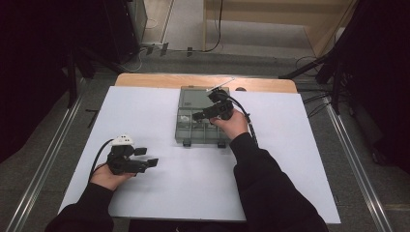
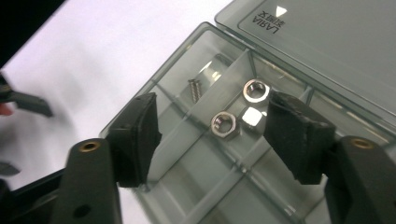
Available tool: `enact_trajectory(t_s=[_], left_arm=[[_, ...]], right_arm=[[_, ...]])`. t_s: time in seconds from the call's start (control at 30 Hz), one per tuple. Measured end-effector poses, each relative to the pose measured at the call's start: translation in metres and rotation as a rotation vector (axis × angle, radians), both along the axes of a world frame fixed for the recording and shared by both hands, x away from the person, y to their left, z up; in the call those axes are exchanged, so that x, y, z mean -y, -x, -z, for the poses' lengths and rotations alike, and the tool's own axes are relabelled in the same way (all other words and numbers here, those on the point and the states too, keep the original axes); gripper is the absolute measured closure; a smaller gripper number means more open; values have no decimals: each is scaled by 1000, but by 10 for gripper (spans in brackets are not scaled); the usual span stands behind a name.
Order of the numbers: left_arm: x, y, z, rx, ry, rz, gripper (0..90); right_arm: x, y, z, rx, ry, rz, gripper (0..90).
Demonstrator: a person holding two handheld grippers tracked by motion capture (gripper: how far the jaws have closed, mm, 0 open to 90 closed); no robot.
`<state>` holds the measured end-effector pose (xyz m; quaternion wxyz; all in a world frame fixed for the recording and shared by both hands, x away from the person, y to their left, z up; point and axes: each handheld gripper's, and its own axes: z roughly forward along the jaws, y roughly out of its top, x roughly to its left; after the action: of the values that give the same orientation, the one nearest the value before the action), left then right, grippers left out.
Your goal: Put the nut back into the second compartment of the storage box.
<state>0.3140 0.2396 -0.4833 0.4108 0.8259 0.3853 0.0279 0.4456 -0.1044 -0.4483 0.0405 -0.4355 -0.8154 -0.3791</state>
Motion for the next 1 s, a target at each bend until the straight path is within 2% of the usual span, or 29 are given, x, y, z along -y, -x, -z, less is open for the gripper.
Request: enact_trajectory(t_s=[0.13,0.2,0.33,0.43,0.53,0.67,0.8,1.0], left_arm=[[0,-5,-4,-1,-13,-8,272],[2,-7,-6,6,-11,-5,272],[8,-12,-11,9,-23,2,272],[11,-17,-13,7,-17,-1,272],[13,-22,-16,7,-11,2,272],[14,-29,-19,6,-2,-2,272],[15,-35,-20,5,-9,-9,273],[21,-43,-22,10,-15,-7,273]], right_arm=[[13,11,-3,13,-50,-4,331],[18,16,-4,14,-49,-10,316],[26,27,-6,51,-60,-5,296],[31,31,-8,39,-70,-9,283],[40,37,-9,68,-90,5,279],[48,41,-7,84,-93,5,263],[55,42,-3,75,-91,2,256],[67,43,2,86,-116,-5,258]])
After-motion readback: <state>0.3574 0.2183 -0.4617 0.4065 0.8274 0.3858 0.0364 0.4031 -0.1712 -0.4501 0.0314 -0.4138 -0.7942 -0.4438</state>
